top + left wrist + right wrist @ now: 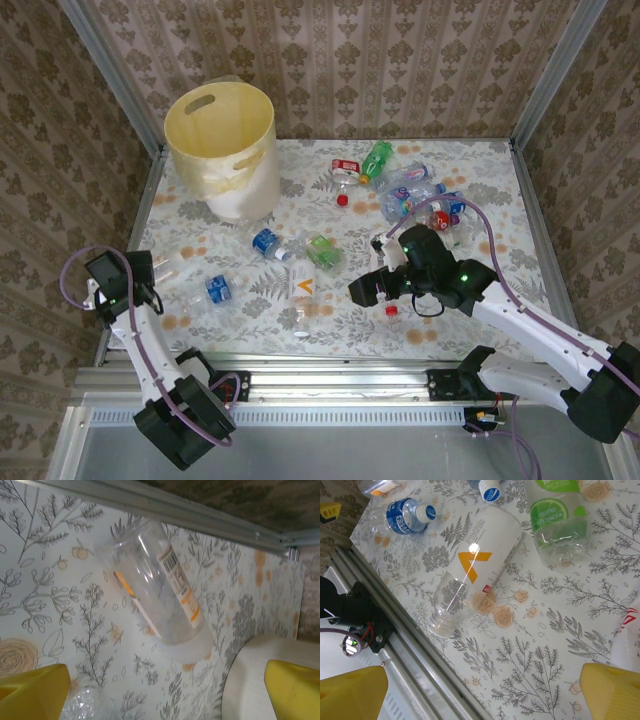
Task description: Throw the plastic bottles in the bin
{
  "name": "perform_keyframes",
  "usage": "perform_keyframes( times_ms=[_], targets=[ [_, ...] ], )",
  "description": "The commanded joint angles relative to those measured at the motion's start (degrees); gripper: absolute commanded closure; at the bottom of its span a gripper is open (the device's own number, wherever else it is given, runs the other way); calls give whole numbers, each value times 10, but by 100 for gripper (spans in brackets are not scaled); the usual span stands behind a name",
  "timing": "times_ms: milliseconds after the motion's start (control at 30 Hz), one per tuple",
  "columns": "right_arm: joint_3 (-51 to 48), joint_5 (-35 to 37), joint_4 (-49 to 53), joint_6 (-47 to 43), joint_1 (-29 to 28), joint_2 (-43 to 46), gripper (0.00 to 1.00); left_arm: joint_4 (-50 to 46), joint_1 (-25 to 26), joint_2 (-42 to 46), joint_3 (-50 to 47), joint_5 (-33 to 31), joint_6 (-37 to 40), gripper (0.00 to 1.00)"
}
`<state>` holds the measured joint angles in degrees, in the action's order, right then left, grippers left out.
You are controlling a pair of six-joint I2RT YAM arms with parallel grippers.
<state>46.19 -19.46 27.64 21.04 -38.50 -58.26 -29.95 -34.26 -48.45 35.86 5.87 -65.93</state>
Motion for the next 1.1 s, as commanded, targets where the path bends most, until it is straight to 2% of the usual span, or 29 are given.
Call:
perform_keyframes(
  times_ms=[0,200,400,1067],
  targets=[
    [-5,-17,12,5,2,-4,0,24,9,-28,0,-51,-50,0],
    [-6,-16,16,3,2,-2,0,61,13,-108,9,-43,-77,0],
    [-7,-24,17,0,2,-4,0,88,25,-163,32,-71,-82,0],
    [-12,-20,18,-14,1,-19,0,73,79,-341,97,-98,-84,0]
  ],
)
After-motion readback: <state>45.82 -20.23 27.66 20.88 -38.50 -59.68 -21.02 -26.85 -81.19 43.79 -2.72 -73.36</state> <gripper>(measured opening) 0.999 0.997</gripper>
